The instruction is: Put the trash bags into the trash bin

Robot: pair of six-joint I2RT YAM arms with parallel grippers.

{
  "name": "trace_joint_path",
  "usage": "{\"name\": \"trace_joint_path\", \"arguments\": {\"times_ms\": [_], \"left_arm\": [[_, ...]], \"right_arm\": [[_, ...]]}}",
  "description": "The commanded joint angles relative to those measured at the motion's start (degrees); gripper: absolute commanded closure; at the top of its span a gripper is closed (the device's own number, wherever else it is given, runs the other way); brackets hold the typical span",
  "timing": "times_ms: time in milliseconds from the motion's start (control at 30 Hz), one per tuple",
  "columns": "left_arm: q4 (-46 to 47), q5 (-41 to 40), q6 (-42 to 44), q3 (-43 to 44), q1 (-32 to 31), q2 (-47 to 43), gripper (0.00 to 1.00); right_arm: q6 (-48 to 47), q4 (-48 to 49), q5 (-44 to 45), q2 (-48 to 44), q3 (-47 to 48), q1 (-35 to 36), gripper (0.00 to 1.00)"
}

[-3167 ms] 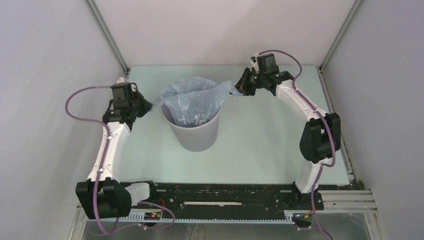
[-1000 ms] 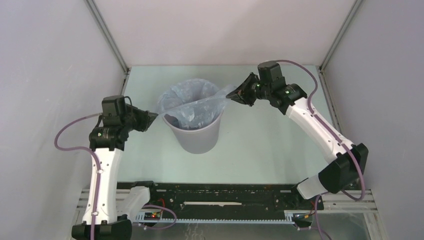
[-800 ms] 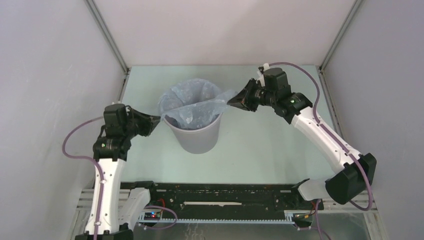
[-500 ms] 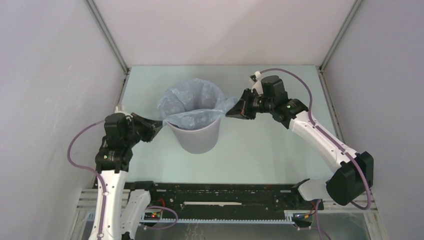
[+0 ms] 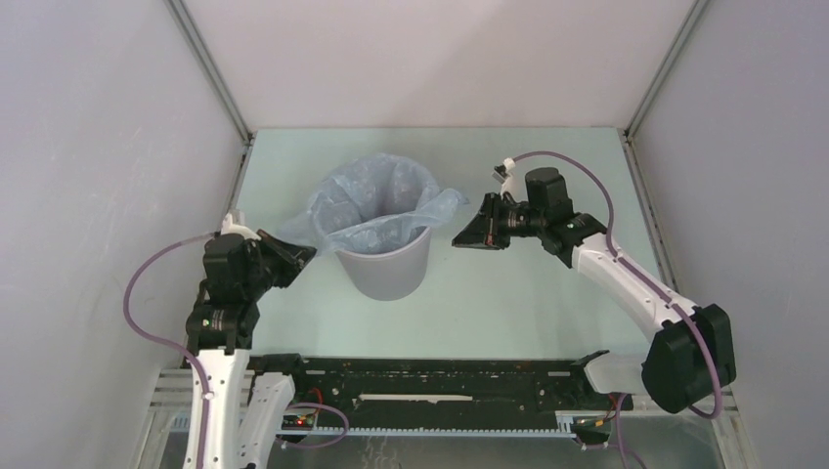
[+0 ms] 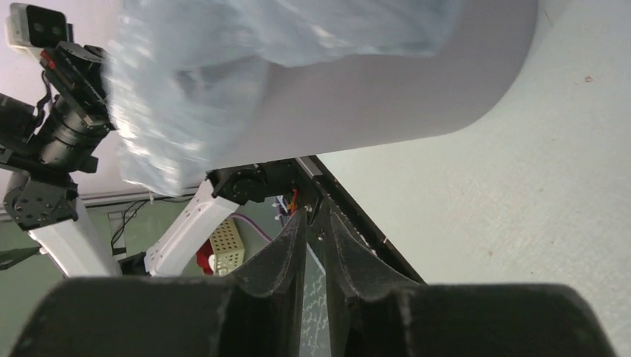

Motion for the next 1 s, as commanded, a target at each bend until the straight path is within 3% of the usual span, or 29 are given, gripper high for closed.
{"name": "trace_joint_path", "arguments": {"times_ms": [0,33,167,300,367,500,600,667,733,967], "left_arm": [[-4.3,-4.9,8.3,1.4,-0.1,0.2,0.97],[-5.0,-5.0,9.1,1.8,0.0,0.4,0.94],[-4.5,-0.2,8.9,3.1,0.0,1.1,0.77],[-1.1,3.6,5.0,2.0,0.0,2.1,0.74],[-0.9,2.9,4.4,2.2,-0.1,2.0,0.72],[-4.3,1.1,4.8,4.7,0.0,2.7,0.55],[-6.4,0.3,5.5,5.7,0.0,4.0,0.43],[-6.5,-0.5,6.0,5.7,0.0,4.3,0.40],[-6.3,-0.8,6.2,5.5,-0.1,4.8,0.39],[-5.0,-1.6,5.7,2.6,0.0,5.3,0.40]], "right_arm": [[-4.3,-0.6,-1.8,1.0,0.0,-1.3,0.75],[-3.7,-1.7,-2.0,1.3,0.0,-1.6,0.73],[8.0,-4.5,-3.6,-1.5,0.9,-3.2,0.45],[19.9,-6.0,3.5,-7.0,5.2,-2.2,0.10],[25.4,-9.7,9.3,-8.2,7.4,-2.2,0.01],[34.9,-12.5,15.3,-5.1,10.9,-1.3,0.00],[36.5,-27.8,23.0,3.4,23.6,1.6,0.00],[33.5,-40.1,26.7,10.9,35.2,3.4,0.00],[32.2,-46.0,29.7,15.5,42.8,4.7,0.00],[30.6,-50.7,36.6,16.9,45.0,7.5,0.08]]}}
